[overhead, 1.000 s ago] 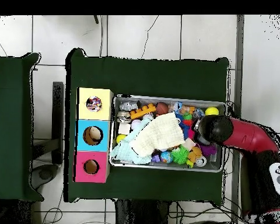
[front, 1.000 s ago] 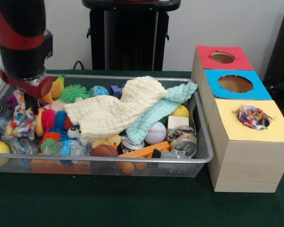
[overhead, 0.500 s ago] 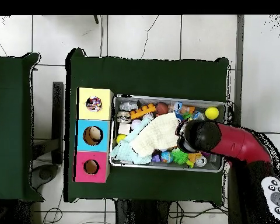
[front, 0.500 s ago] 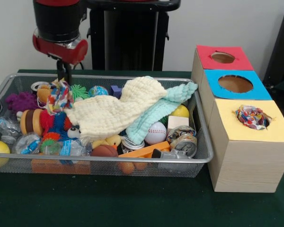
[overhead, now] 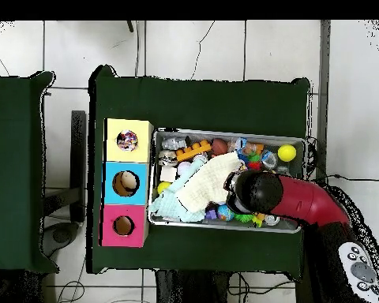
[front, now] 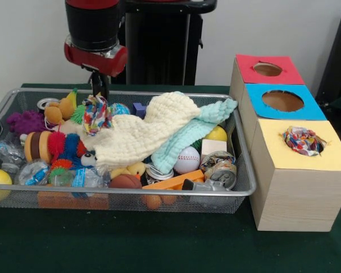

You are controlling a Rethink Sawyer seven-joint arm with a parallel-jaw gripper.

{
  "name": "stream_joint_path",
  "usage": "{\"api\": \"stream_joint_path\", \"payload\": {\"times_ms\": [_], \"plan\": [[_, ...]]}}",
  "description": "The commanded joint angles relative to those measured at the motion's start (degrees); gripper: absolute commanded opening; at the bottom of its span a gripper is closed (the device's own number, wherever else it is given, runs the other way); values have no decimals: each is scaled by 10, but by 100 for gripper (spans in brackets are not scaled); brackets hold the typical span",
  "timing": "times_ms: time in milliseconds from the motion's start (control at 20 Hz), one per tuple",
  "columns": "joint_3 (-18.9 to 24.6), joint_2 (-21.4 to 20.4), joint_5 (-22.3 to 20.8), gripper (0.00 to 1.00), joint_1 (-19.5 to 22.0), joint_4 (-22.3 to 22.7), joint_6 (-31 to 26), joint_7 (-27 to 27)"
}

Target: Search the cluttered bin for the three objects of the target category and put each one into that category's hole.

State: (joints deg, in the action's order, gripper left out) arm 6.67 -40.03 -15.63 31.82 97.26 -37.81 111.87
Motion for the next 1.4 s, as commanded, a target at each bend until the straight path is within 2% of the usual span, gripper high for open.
{"api": "stream_joint_path", "payload": {"times_ms": [50, 200, 400, 850, 1400], "plan": [[22, -7, 45, 0, -21, 63, 24, 84], [29, -27, 78, 0, -33, 76, 5, 93], [8, -49, 102, 0, -70, 79, -18, 119], [-48, -64, 115, 0, -151, 10, -110, 132], [-70, -30, 157, 0, -215, -76, -190, 165]]}}
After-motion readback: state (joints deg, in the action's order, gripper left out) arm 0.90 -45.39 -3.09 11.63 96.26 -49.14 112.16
